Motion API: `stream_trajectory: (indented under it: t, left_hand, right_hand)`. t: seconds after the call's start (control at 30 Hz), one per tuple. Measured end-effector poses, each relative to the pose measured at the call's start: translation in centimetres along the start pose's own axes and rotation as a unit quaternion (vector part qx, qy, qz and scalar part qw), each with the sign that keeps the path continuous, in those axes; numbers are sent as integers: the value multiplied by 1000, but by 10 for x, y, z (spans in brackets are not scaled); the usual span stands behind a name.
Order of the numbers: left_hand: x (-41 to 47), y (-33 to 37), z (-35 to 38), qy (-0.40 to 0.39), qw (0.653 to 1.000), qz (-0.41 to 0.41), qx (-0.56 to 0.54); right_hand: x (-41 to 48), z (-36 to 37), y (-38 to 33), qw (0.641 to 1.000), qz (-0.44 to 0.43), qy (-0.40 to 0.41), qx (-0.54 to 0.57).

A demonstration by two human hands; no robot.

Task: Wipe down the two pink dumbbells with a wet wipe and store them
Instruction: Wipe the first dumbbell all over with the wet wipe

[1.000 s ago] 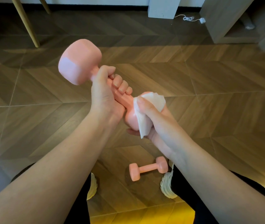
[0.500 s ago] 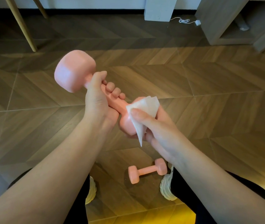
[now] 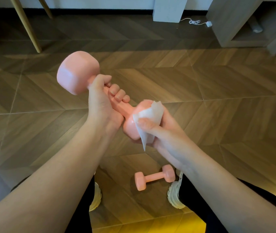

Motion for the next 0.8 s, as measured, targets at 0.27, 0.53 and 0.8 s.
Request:
stream_trajectory:
  t: [0.27, 0.53, 0.8]
  left_hand:
    - [-3, -3, 20, -60, 997, 18, 37]
    - [-4, -10, 9, -8, 1000, 8, 10]
    - [-2, -11, 10, -10, 1000, 0, 15]
  right_hand:
    - [-2, -8, 5, 995, 51, 47, 78]
    - [-7, -1, 3, 991, 45, -10, 128]
    - [-3, -10, -1, 997, 25, 75, -2]
Point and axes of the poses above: each hand's wrist, its own x-axis towards the middle knuckle, its own z-axis out of the palm, y = z × x, the point moved 10 cm from there along x, towards the middle knuckle, and after that the axes turned 7 degrees about -y, right-handed, at the moved point
